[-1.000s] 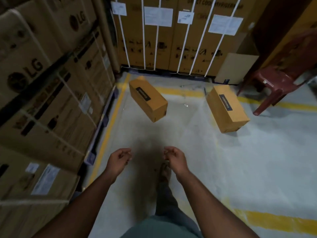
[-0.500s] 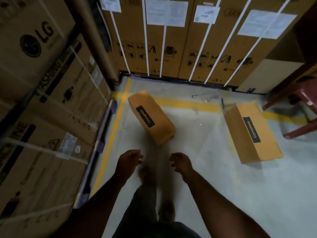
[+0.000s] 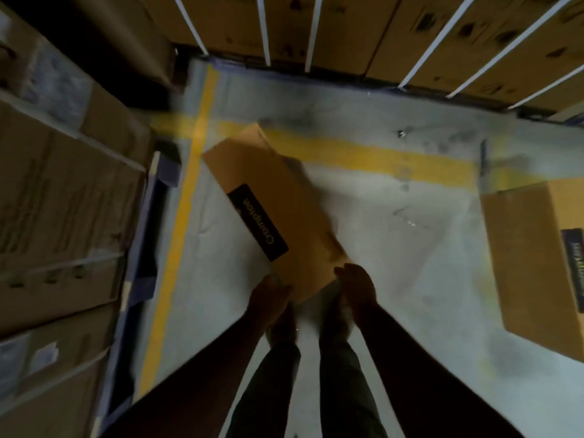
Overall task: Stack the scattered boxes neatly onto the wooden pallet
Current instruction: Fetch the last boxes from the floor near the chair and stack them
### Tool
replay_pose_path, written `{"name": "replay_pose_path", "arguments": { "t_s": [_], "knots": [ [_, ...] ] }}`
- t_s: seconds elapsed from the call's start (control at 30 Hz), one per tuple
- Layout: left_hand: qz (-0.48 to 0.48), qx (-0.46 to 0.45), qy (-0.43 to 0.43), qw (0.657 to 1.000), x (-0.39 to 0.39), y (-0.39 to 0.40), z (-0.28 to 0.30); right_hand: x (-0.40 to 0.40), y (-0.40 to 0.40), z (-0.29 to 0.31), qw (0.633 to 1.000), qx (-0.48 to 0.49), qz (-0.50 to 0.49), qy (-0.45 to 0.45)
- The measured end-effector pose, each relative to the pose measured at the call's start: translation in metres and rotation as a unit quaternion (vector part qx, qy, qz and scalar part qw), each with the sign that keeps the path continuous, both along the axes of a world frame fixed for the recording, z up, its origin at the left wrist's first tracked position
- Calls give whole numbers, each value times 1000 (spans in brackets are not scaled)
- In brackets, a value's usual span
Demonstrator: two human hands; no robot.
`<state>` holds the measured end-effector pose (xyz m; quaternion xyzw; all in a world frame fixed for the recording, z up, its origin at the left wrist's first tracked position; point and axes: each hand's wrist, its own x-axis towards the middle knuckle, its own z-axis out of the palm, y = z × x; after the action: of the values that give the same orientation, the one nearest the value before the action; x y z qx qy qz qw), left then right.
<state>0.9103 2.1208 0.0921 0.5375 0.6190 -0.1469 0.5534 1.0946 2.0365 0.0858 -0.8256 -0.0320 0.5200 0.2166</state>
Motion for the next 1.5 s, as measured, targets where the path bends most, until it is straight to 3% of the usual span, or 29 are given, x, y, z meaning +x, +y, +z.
{"name": "replay_pose_path", "arguments": {
  "t_s": [0.07,0.2,0.37,0.43,0.5,0.57,0.7,0.77,0.87,0.93,1.03,1.23,1.37,1.5],
  "knots": [
    [31,-42,-14,999,17,10,-45,12,22,-47,998,2,41,-44],
    [237,-110,-43,964,44,12,-114,20,56,-134,960,-47,254,-106],
    [299,-48,100,948,70,0,-132,5,51,-151,962,-20,215,-168],
    [368,-18,91,925,43,12,-120,-12,31,-145,976,28,174,-125],
    [384,18,170,907,18,12,-124,-23,19,-145,969,35,211,-125],
    [343,60,131,928,-13,3,-127,-17,23,-158,963,5,226,-144],
    [349,42,27,936,-55,-14,-127,11,57,-200,975,-100,189,53],
    [367,13,-9,930,-61,-17,-131,11,68,-212,974,-70,148,156],
    [444,-4,-21,896,-78,-23,-136,0,68,-205,953,-26,240,181],
    [487,-22,-11,873,-94,-24,-126,-5,59,-184,964,31,223,139],
    [464,-43,-11,885,-112,-28,-84,-7,41,-119,975,115,120,146],
    [446,-114,-107,881,-121,-25,47,-8,-12,51,974,140,-24,178],
    [333,-139,-153,920,-92,-16,145,-18,-86,156,979,124,-138,88],
    [154,-125,-213,957,-57,-32,223,-44,-167,248,948,135,-286,41]
  ]
}}
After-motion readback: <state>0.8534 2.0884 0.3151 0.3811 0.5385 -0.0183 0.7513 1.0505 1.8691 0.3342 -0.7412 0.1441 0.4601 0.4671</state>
